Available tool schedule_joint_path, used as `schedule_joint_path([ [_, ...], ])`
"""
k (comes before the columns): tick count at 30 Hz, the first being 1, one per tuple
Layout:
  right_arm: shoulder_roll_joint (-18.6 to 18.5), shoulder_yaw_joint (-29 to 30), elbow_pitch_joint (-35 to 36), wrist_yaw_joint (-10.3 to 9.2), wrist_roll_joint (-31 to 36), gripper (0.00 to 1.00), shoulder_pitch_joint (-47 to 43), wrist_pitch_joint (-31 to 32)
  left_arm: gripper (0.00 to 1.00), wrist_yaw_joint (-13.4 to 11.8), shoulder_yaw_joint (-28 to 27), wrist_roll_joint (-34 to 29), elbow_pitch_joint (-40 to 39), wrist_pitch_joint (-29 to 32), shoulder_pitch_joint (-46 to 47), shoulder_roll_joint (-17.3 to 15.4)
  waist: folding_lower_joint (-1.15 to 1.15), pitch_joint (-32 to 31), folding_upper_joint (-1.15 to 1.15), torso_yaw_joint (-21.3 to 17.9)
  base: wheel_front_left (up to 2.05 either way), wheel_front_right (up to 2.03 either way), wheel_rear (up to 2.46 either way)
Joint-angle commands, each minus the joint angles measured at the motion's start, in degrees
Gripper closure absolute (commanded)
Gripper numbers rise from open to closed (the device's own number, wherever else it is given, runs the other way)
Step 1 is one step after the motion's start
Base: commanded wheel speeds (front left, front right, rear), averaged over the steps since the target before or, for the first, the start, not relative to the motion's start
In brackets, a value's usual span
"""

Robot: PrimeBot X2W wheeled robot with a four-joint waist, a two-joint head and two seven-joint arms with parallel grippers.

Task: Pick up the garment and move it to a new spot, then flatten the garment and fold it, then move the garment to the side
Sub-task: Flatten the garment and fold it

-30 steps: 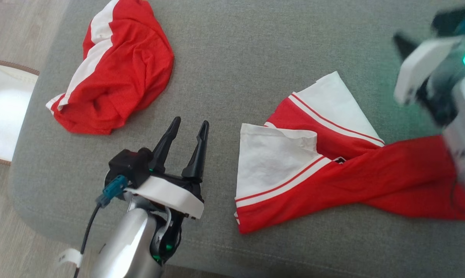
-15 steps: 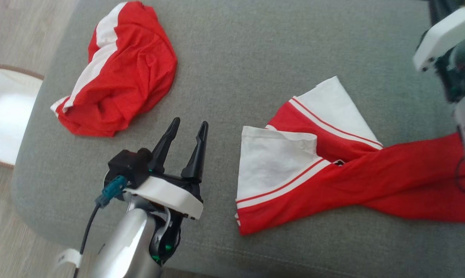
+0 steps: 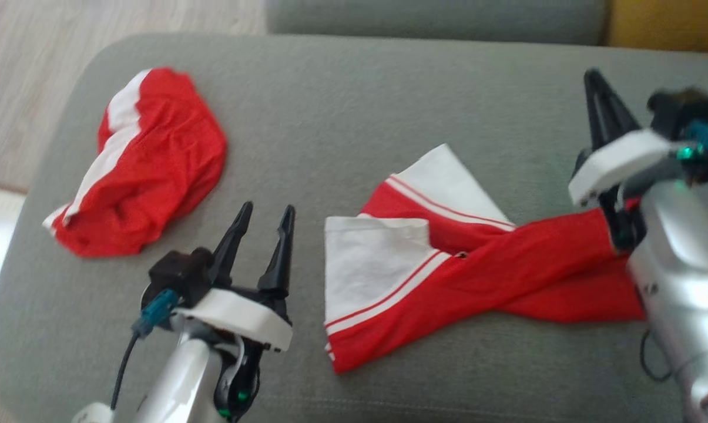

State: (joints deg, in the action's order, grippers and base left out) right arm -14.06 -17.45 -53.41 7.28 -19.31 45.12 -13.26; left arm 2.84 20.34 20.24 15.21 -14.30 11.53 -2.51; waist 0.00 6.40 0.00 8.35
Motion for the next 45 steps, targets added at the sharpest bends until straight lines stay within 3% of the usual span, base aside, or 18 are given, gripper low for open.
schedule_joint_path([
  [1,0.7,0.5,3.7,0.21,1.6,0.51,-2.5,-1.1,0.00,0.0,-2.5,-0.4,-1.8,-0.7,1.0,-0.4,0.00,-2.9,0.00,-3.0,0.00,0.00,0.00],
  [2,0.9,1.0,5.0,0.21,2.4,0.00,-4.2,-1.2,0.00,0.0,-2.7,-0.5,-1.8,-0.7,0.7,-0.4,0.00,-3.3,0.00,-3.6,0.00,0.00,0.00],
  [11,6.7,10.3,19.3,0.21,8.1,0.00,-22.1,-1.2,0.00,0.2,-3.3,-1.2,-1.9,-0.7,-1.6,-0.4,0.00,-5.5,0.00,-6.9,0.00,0.00,0.00],
  [19,10.7,14.2,32.6,0.21,11.6,0.00,-34.4,0.9,0.00,0.3,-4.7,-1.3,-2.5,-0.7,-4.2,-0.4,0.00,-6.1,0.00,-8.7,0.00,0.00,0.00],
  [31,11.2,14.3,42.2,0.21,13.6,0.00,-37.0,8.9,0.00,1.0,-3.9,-1.3,-2.9,-0.7,-2.6,-0.4,0.00,-3.1,0.00,-6.6,0.00,0.00,0.00],
  [34,9.9,12.1,41.8,0.21,13.7,0.00,-33.9,12.2,0.00,1.0,-3.2,-1.2,-2.7,-0.7,-1.7,-0.4,0.00,-1.0,0.00,-5.1,0.00,0.00,0.00],
  [37,7.8,9.3,39.7,0.21,9.7,0.00,-29.6,17.7,0.00,1.2,-2.5,-1.0,-2.4,-0.7,-0.4,-0.4,0.00,1.3,0.00,-3.3,0.00,0.00,0.00],
  [45,-3.0,-1.4,32.4,0.21,-4.6,0.00,-18.2,31.7,0.00,1.2,-0.1,0.7,-2.0,-0.7,2.3,-0.4,0.00,5.7,0.00,2.1,0.00,0.00,0.00],
])
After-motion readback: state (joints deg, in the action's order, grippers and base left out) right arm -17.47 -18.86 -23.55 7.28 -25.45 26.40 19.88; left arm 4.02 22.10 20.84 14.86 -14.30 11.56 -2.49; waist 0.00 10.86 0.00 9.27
